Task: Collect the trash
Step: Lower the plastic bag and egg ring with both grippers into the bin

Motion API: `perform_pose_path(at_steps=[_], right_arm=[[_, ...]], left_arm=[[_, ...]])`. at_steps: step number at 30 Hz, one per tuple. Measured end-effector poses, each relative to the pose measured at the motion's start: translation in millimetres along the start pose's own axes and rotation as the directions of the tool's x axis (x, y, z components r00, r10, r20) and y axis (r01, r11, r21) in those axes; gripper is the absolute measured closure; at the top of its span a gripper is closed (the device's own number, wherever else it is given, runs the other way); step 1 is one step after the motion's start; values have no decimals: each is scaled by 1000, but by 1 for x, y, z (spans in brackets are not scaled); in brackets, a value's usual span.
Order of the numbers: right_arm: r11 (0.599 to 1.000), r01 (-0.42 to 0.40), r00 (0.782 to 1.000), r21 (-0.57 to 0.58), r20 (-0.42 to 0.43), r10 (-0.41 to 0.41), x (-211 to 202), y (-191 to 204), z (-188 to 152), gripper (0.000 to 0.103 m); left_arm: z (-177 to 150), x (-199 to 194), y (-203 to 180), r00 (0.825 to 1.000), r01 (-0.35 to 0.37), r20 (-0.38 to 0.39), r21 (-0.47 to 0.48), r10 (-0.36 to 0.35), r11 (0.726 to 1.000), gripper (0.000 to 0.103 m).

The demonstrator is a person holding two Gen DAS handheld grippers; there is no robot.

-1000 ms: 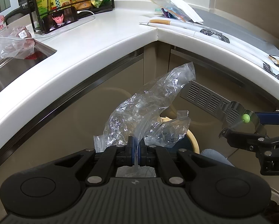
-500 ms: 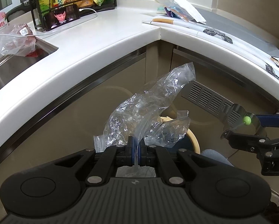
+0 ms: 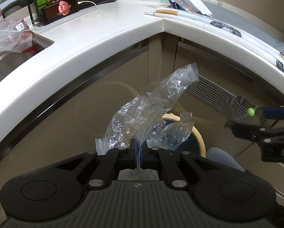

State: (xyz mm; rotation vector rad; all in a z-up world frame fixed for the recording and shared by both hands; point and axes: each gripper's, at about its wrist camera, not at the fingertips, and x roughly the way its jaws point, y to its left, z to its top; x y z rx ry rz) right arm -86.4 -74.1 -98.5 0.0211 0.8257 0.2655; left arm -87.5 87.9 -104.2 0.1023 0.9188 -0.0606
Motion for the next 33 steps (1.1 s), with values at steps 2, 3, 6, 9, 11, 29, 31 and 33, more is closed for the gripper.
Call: perform_pose_path(at_steps=[2, 3, 6, 9, 11, 29, 31, 33], right_arm=[[1000, 0, 1000, 7, -16, 0, 7, -2, 2, 20], [1000, -3, 1000, 11, -24, 3, 10, -2, 2, 20], [1000, -8, 999, 19, -44, 9, 17, -3, 3, 20], [1000, -14, 998, 24, -60, 16, 23, -4, 3, 20], [999, -19, 997, 32, -73, 22, 27, -4, 2, 20], [999, -22, 987, 45, -158, 29, 69, -10, 1, 20], [999, -21, 984, 45, -174, 29, 76, -10, 0, 20], [999, -18, 982, 43, -188, 25, 83, -11, -1, 20]], left_arm=[[1, 3, 1, 1000, 1, -9, 2, 0, 1000, 100], [2, 5, 0, 1000, 0, -14, 3, 0, 1000, 100], [3, 9, 0, 1000, 0, -26, 5, 0, 1000, 100], [4, 14, 1, 999, 1, -40, 7, -1, 1000, 100], [4, 18, 1, 999, 2, -49, 8, -2, 1000, 100], [13, 59, -9, 991, 19, -131, 33, -15, 999, 100], [14, 66, -9, 989, 26, -145, 37, -20, 999, 100], [14, 72, -10, 988, 27, -156, 44, -20, 999, 100]])
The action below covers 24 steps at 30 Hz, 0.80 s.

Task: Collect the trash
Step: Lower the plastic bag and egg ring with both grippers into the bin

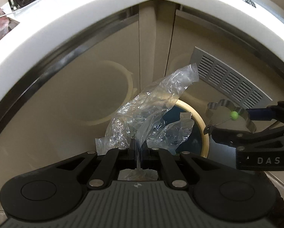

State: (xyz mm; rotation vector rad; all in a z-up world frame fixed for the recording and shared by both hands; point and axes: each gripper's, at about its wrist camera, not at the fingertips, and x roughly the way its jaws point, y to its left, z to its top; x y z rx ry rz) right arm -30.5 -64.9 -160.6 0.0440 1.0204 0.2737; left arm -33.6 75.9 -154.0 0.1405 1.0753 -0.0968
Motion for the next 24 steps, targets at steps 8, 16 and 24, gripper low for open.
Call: perform_pose_path(at_steps=[8, 16, 24], right_arm=[[1000, 20, 999, 1, -49, -20, 31, -1, 6, 20], [999, 37, 995, -8, -95, -38, 55, -4, 7, 20], [998, 61, 988, -4, -143, -61, 84, -8, 11, 20]], left_arm=[[10, 27, -5, 999, -1, -44, 34, 2, 999, 100], [15, 49, -6, 997, 2, -76, 44, 2, 999, 100], [18, 77, -8, 992, -11, -129, 52, 18, 999, 100]])
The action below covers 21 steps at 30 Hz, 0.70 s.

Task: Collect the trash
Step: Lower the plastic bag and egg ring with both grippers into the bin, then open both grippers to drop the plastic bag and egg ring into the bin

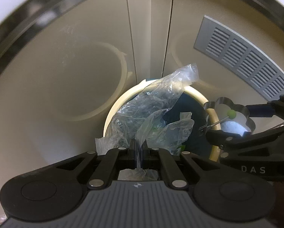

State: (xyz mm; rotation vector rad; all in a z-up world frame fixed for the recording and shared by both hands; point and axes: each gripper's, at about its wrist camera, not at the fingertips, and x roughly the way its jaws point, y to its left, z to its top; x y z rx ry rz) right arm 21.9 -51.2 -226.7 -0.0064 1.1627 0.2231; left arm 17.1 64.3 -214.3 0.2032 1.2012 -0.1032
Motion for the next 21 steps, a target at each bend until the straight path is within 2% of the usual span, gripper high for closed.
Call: perform_pose_path(at_steps=[21], right_arm=[[1000, 31, 994, 4, -105, -31, 58, 5, 10, 20]], left_arm=[[12, 61, -3, 995, -10, -100, 25, 13, 1000, 100]])
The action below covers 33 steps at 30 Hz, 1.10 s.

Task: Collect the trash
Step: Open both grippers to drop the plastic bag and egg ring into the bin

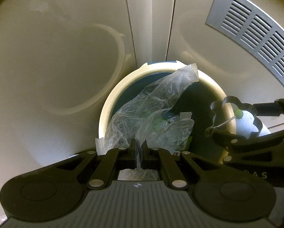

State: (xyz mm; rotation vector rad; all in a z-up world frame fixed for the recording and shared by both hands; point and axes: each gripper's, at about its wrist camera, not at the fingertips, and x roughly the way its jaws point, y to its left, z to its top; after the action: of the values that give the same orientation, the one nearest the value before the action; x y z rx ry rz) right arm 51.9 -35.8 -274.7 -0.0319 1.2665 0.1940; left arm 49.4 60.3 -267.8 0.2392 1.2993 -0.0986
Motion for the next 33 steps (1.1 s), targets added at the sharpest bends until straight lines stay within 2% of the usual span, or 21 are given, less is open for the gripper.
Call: perform_pose_path(at_steps=[23, 33], right_arm=[[1000, 24, 993, -4, -117, -25, 56, 13, 15, 20], [999, 33, 990, -11, -139, -34, 58, 13, 18, 20]], left_arm=[[8, 71, -5, 994, -9, -113, 3, 9, 1000, 100], [8, 100, -8, 987, -24, -160, 6, 24, 1000, 100]])
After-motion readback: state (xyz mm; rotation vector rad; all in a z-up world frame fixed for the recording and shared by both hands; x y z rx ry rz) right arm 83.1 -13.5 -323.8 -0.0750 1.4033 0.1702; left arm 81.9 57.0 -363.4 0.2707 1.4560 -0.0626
